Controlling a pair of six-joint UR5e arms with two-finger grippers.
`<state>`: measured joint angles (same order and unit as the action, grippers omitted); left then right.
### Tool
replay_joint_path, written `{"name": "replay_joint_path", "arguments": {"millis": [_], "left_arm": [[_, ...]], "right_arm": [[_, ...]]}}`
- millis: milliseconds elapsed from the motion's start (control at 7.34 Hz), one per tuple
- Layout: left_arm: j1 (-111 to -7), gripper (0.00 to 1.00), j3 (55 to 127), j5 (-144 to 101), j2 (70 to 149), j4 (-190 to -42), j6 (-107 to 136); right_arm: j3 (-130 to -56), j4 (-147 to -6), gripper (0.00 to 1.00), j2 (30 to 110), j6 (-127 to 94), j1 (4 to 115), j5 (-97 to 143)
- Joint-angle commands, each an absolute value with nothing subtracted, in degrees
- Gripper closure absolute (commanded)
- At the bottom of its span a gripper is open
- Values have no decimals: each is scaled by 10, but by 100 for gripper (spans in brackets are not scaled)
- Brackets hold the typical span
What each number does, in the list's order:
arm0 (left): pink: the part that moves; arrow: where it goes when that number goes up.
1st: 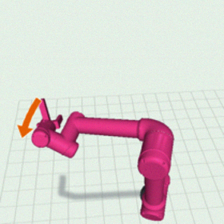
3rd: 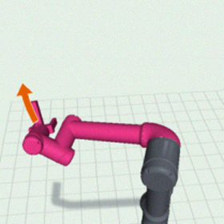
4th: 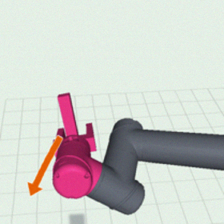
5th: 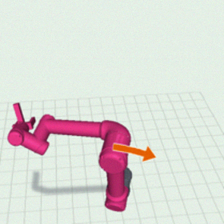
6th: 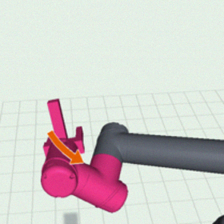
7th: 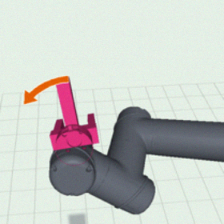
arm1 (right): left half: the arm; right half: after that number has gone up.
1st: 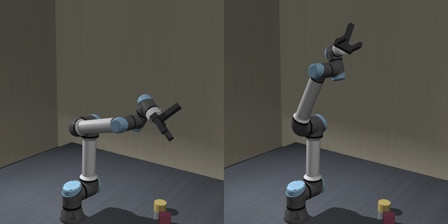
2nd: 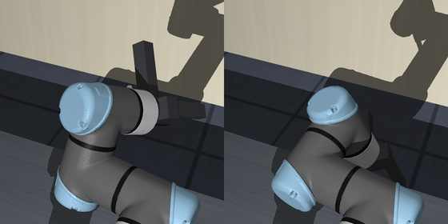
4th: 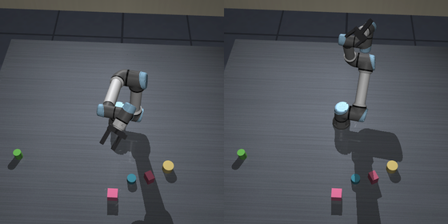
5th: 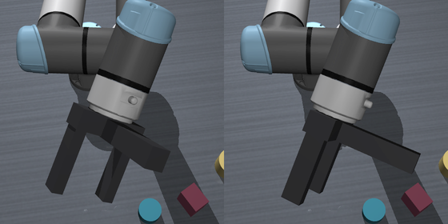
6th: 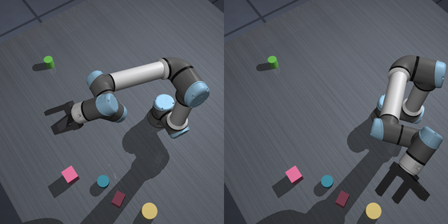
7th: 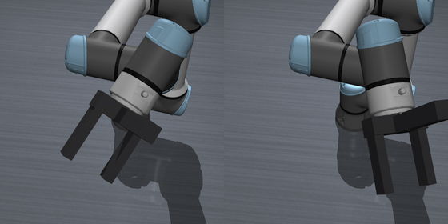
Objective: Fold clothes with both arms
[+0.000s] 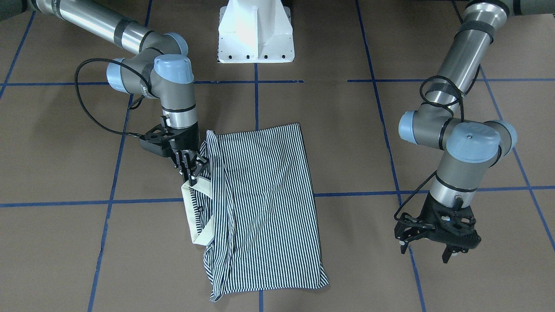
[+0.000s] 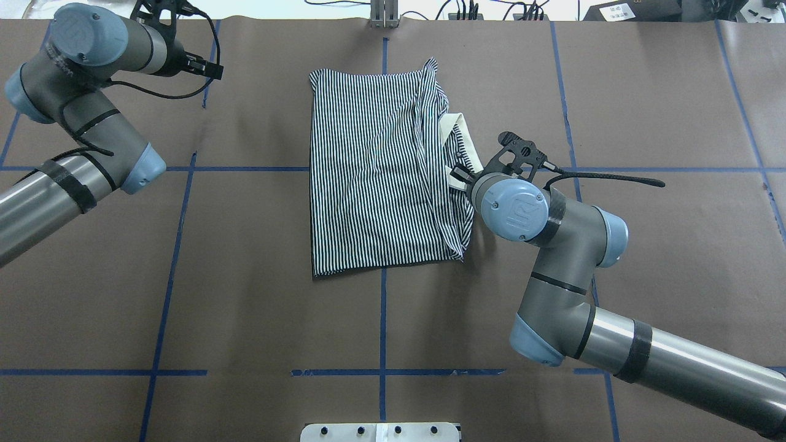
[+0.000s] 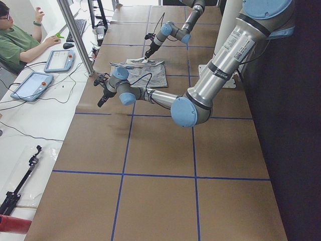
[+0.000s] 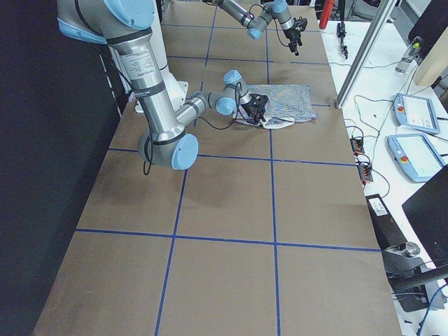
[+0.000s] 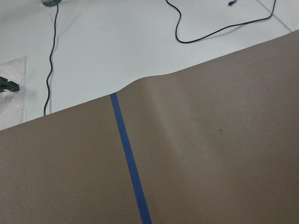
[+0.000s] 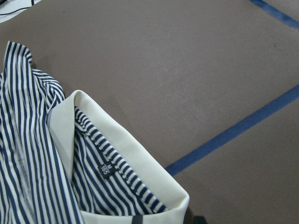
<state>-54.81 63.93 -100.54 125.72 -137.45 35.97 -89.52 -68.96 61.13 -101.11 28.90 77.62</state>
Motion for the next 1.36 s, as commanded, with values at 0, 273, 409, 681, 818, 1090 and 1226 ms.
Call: {"name": "replay_joint_path", "arguments": {"millis": [0,273,409,681,818,1090,1226], "left_arm": [[-545,0,657,-1018,1245,-1374,360],[-543,0,657,-1025,1245,-1373,360],[-542,0,657,-1027,1245,-1374,360],[-542,0,657,-1027,1245,-1373,360],[-541,0,657,-1027,1244,-1374,360],[-540,0,656,-1027,1244,-1374,360],[-539,0,655,-1027,1244,-1375,360]], "right_arm": [[-958,-778,0,611,-931,287,791],[-990,-852,0,598,-913,266,823],[-988,-855,0,598,-842,245,823],[-984,-857,0,599,-730,223,827],[-987,-883,0,597,-688,220,838],[-987,-938,30,574,-644,219,853],[-988,-967,63,557,-625,219,853]]}}
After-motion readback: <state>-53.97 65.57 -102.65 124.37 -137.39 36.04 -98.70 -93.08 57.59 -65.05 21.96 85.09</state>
